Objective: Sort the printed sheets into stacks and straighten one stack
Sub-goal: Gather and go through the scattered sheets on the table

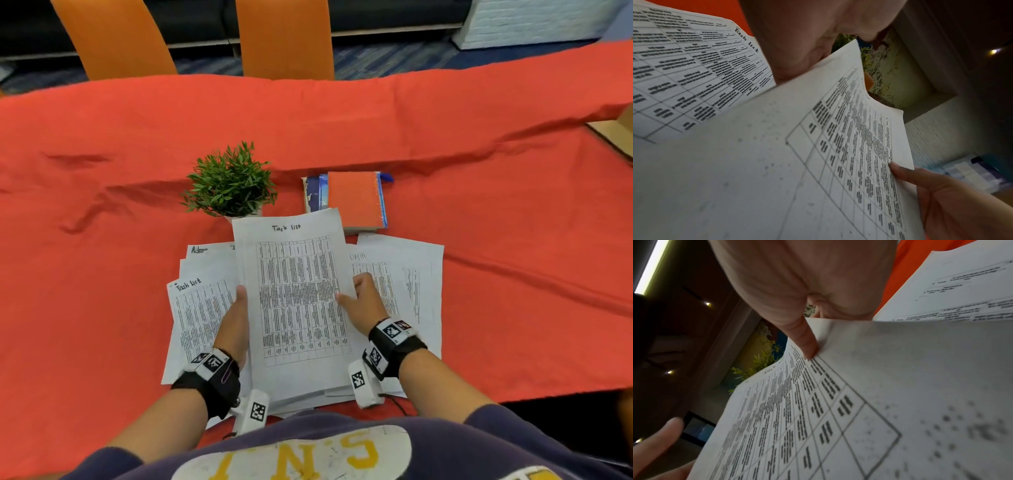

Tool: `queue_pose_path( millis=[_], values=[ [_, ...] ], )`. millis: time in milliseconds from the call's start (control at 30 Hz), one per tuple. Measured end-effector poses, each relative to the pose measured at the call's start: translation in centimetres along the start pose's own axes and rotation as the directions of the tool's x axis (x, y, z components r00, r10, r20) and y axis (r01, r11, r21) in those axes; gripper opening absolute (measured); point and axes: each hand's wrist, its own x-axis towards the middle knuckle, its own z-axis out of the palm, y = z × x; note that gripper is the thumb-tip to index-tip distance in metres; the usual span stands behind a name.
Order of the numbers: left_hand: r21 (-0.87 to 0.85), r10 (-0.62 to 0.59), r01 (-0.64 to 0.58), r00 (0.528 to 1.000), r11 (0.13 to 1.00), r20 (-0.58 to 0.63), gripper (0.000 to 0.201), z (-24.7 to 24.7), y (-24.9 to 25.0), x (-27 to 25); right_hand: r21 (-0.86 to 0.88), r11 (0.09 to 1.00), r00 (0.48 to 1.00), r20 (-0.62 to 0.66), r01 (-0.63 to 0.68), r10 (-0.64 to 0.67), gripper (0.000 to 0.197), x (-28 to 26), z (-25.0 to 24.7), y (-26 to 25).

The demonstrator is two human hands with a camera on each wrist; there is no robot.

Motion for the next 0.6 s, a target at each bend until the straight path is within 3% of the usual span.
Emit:
queue_pose_path(
  millis=[100,233,300,367,433,500,600],
  values=[
    [0.191,0.114,-0.104,0.993,0.976,-0.041,0.034,-0.3,-0.3,0.5,-0.004,0.999,0.998,0.032,0.048,-0.048,0.038,-0.1,0.5,-0.3],
    [0.283,0.129,-0.091,0.984,0.955,-0.121,0.038,-1.5,-1.3,2.1,0.029,0.999,0.998,0.056,-0.023,0.021,0.045,0.9,-0.8,0.8],
    [0.285,0.143,-0.093,0.976,0.954,-0.161,0.032,-2.4,-1.4,2.5,-0.127,0.982,0.989,-0.057,-0.139,0.133,0.052,1.9,-2.1,2.3],
    [0.278,0.146,-0.091,0.972,0.956,-0.186,0.032,-3.4,-1.6,2.8,-0.354,0.884,0.943,-0.242,-0.307,0.23,0.057,2.6,-3.3,4.2],
    [0.26,0.141,-0.083,0.967,0.962,-0.214,0.033,-4.4,-1.8,3.2,-0.453,0.79,0.899,-0.341,-0.413,0.274,0.064,2.8,-4.1,5.7],
    [0.234,0.126,-0.067,0.96,0.97,-0.251,0.031,-5.2,-1.8,3.5,-0.426,0.778,0.877,-0.348,-0.462,0.331,0.074,2.9,-4.3,6.9],
    [0.208,0.119,-0.061,0.954,0.976,-0.277,0.03,-5.8,-1.6,3.6,-0.301,0.833,0.867,-0.349,-0.463,0.356,0.079,3.1,-4.2,7.6]
  ],
)
